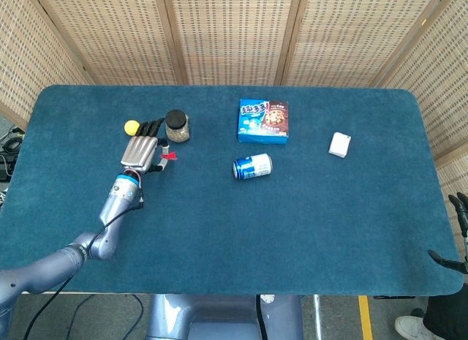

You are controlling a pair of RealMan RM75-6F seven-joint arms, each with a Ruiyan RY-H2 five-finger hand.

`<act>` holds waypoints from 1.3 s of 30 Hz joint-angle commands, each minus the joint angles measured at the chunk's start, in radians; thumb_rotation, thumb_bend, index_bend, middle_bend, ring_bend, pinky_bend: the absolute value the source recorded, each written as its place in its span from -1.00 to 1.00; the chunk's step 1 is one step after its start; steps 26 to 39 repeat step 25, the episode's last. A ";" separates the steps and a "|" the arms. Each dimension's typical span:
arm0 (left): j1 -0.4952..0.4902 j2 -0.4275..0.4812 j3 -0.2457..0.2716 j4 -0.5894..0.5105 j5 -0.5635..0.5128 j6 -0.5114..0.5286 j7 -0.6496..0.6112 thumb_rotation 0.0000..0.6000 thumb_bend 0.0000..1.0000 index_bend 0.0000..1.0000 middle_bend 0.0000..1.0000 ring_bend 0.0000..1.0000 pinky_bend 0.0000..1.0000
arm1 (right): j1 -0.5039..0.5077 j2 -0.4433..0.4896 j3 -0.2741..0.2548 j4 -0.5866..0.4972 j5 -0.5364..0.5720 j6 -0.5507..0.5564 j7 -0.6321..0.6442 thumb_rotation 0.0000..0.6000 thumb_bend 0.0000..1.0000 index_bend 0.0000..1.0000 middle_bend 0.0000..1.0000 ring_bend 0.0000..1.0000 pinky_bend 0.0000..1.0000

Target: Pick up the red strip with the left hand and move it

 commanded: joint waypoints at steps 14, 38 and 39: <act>0.147 0.365 0.089 -0.668 0.139 -0.213 -0.526 1.00 -0.20 0.34 -1.00 -1.00 -1.00 | -0.009 0.006 -0.004 -0.009 -0.016 0.021 0.010 1.00 -1.00 -0.92 -1.00 -1.00 -1.00; 0.133 0.409 0.182 -0.775 0.237 -0.236 -0.507 1.00 -0.20 0.34 -1.00 -1.00 -1.00 | -0.015 0.010 -0.004 -0.007 -0.016 0.028 0.019 1.00 -1.00 -0.92 -1.00 -1.00 -1.00; 0.133 0.409 0.182 -0.775 0.237 -0.236 -0.507 1.00 -0.20 0.34 -1.00 -1.00 -1.00 | -0.015 0.010 -0.004 -0.007 -0.016 0.028 0.019 1.00 -1.00 -0.92 -1.00 -1.00 -1.00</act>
